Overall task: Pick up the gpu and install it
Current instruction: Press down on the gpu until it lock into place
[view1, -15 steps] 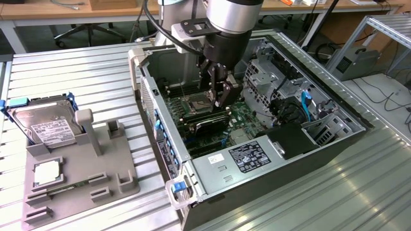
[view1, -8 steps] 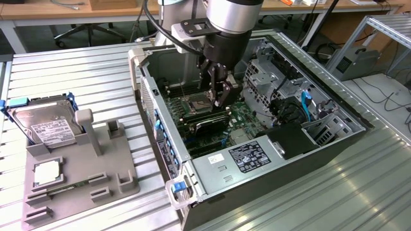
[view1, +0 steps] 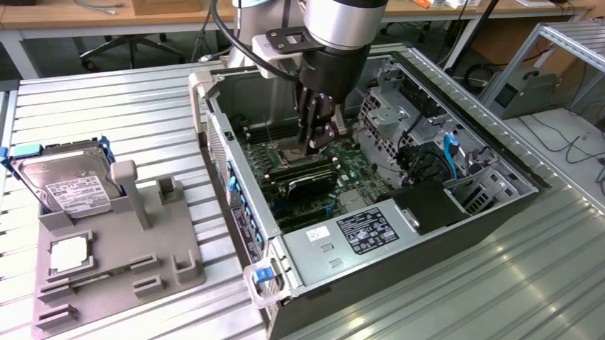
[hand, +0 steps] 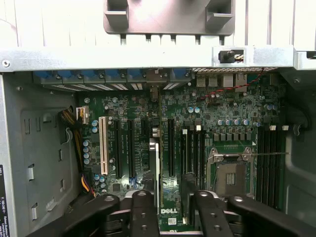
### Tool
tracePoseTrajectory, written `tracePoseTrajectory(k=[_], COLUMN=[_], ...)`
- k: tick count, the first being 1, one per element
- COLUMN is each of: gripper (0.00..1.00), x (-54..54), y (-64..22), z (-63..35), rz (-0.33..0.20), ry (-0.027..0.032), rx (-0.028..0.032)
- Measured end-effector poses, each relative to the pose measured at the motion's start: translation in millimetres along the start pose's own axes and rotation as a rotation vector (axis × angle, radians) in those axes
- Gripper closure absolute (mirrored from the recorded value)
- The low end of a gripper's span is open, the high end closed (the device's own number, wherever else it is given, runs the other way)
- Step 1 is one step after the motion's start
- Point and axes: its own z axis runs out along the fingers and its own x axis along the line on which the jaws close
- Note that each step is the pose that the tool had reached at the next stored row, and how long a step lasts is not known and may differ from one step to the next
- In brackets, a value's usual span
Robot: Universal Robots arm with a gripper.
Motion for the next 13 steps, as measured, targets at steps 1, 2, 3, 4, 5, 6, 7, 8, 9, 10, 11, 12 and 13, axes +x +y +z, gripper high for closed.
tracePoseTrajectory(k=[1, 2, 3, 4, 5, 6, 7, 8, 9, 10, 11, 12, 13], gripper=[0.69, 0.75, 0.81, 0.81, 0.87, 0.89, 0.89, 0.89, 0.89, 0.89, 0.89, 0.89, 0.89], x=[0.0, 0.0, 0.0, 0.0, 0.0, 0.0, 0.0, 0.0, 0.0, 0.0, 0.0, 0.0, 0.0], y=[0.0, 0.0, 0.0, 0.0, 0.0, 0.0, 0.0, 0.0, 0.0, 0.0, 0.0, 0.0, 0.0], z=[0.0, 0.0, 0.0, 0.0, 0.0, 0.0, 0.0, 0.0, 0.0, 0.0, 0.0, 0.0, 0.0], rz=[0.000, 0.000, 0.000, 0.000, 0.000, 0.000, 0.000, 0.000, 0.000, 0.000, 0.000, 0.000, 0.000], ry=[0.0000, 0.0000, 0.0000, 0.0000, 0.0000, 0.0000, 0.0000, 0.0000, 0.0000, 0.0001, 0.0000, 0.0000, 0.0000], rx=[0.0000, 0.0000, 0.0000, 0.0000, 0.0000, 0.0000, 0.0000, 0.0000, 0.0000, 0.0000, 0.0000, 0.0000, 0.0000])
